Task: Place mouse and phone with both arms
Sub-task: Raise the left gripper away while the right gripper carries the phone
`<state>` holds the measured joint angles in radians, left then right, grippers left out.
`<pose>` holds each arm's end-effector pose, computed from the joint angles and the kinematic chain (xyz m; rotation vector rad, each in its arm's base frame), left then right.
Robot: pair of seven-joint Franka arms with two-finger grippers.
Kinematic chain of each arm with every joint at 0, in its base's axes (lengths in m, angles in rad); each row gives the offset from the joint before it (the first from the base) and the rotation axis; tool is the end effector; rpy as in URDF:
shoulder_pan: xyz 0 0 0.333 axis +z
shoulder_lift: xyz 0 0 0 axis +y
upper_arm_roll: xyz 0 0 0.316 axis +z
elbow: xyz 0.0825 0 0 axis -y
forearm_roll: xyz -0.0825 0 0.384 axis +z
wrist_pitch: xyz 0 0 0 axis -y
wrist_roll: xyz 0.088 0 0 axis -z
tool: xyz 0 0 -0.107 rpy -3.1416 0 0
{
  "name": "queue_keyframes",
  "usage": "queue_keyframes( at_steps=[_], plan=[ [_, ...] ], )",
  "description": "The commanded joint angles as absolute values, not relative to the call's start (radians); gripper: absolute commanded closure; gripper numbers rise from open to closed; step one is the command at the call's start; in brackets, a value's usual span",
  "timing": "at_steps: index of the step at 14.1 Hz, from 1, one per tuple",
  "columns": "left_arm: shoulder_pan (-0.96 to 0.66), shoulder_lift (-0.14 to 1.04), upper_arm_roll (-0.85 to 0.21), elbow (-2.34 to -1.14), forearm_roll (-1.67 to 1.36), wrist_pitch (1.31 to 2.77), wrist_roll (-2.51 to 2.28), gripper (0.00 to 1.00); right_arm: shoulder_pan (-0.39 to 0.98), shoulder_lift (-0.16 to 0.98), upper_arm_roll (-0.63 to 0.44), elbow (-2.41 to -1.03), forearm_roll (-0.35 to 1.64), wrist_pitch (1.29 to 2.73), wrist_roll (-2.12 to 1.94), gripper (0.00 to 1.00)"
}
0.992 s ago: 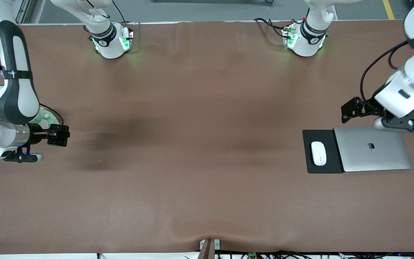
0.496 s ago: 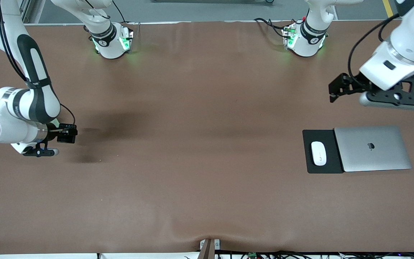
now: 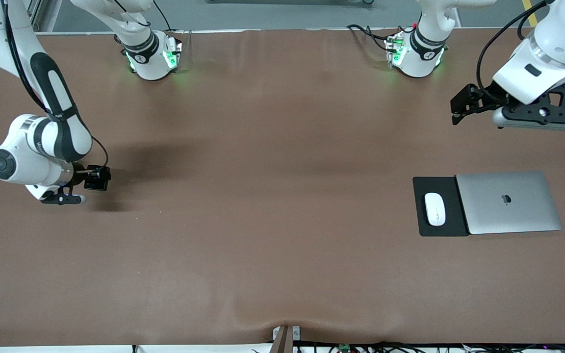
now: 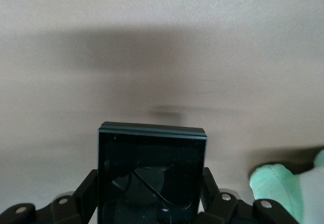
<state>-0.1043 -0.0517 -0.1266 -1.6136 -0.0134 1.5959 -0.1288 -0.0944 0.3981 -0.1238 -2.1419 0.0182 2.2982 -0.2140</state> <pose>0.5259 -0.1270 0.6346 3.1244 -0.1594 0.0498 0.5310 -0.1186 0.1991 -3.1037 0.0219 0.3755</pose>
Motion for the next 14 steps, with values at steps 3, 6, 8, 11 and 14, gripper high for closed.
queue_keyframes(
  at_steps=[3,6,8,11,14],
  plan=[
    [-0.109,-0.063,-0.121,-1.635,-0.028,1.611,-0.114,0.0,-0.164,0.373,-0.103,-2.197,0.006,2.342,-0.304,0.82],
    [-0.118,-0.049,-0.126,-1.618,-0.028,1.609,-0.13,0.0,-0.163,0.374,-0.103,-2.197,0.006,2.344,-0.305,0.69],
    [-0.109,-0.023,-0.127,-1.58,-0.026,1.609,-0.129,0.0,-0.16,0.376,-0.103,-2.197,0.006,2.348,-0.307,0.5],
    [-0.107,-0.008,-0.126,-1.565,-0.031,1.605,-0.13,0.0,-0.144,0.383,-0.1,-2.198,0.006,2.355,-0.308,0.48],
    [-0.107,-0.006,-0.126,-1.554,-0.034,1.597,-0.135,0.0,-0.127,0.385,-0.1,-2.198,0.006,2.352,-0.308,0.43]
  ],
)
